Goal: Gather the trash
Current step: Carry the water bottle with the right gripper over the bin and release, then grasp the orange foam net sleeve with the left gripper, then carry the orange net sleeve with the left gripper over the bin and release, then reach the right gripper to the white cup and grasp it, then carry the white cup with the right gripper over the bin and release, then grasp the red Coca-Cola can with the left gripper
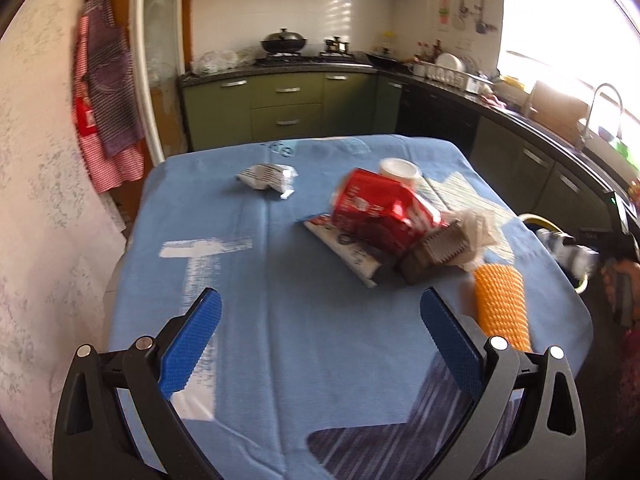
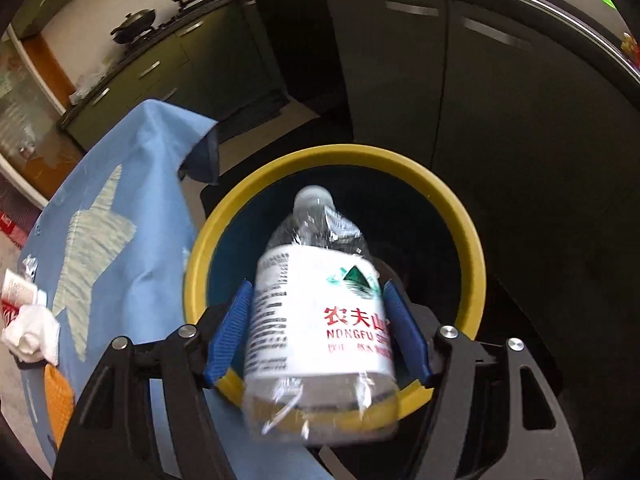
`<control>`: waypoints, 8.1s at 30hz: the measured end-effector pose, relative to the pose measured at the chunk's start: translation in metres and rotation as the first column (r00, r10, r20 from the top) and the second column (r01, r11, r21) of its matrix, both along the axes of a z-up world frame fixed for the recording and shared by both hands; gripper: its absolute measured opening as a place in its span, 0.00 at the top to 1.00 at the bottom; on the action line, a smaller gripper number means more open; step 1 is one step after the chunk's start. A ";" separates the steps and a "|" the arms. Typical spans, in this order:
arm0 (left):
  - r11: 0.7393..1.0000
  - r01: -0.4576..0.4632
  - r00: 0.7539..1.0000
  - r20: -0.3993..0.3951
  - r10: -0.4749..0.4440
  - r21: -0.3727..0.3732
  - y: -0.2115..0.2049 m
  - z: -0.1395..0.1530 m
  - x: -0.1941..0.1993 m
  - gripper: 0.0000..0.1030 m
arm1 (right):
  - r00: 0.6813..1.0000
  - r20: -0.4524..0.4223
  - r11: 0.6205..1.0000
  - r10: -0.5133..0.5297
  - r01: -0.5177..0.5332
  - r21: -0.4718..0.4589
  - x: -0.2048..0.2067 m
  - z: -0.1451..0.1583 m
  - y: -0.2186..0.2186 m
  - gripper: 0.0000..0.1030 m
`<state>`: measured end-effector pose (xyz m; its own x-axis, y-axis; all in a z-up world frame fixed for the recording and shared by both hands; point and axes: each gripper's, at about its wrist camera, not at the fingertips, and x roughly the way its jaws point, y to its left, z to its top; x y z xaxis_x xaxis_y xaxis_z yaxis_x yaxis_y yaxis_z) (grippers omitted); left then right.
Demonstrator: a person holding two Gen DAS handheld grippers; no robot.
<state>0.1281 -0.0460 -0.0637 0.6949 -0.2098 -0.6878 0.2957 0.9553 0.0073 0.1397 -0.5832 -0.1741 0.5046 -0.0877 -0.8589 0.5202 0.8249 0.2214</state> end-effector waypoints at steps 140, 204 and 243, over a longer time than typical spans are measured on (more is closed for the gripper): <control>0.966 -0.229 0.935 0.247 0.253 -0.123 0.006 -0.017 0.094 0.05 | 0.659 0.119 0.669 0.743 -0.733 -0.120 0.143 0.101 0.336 0.31; 0.983 -0.178 0.962 0.202 0.185 -0.051 -0.022 -0.032 0.096 0.05 | 0.978 0.171 0.980 0.119 -0.088 -0.180 -0.009 0.108 0.050 0.56; 0.993 -0.062 0.983 -0.181 0.044 -0.098 -0.123 -0.028 0.157 0.05 | 0.959 0.282 1.000 0.028 -0.031 0.006 -0.057 0.043 0.037 0.41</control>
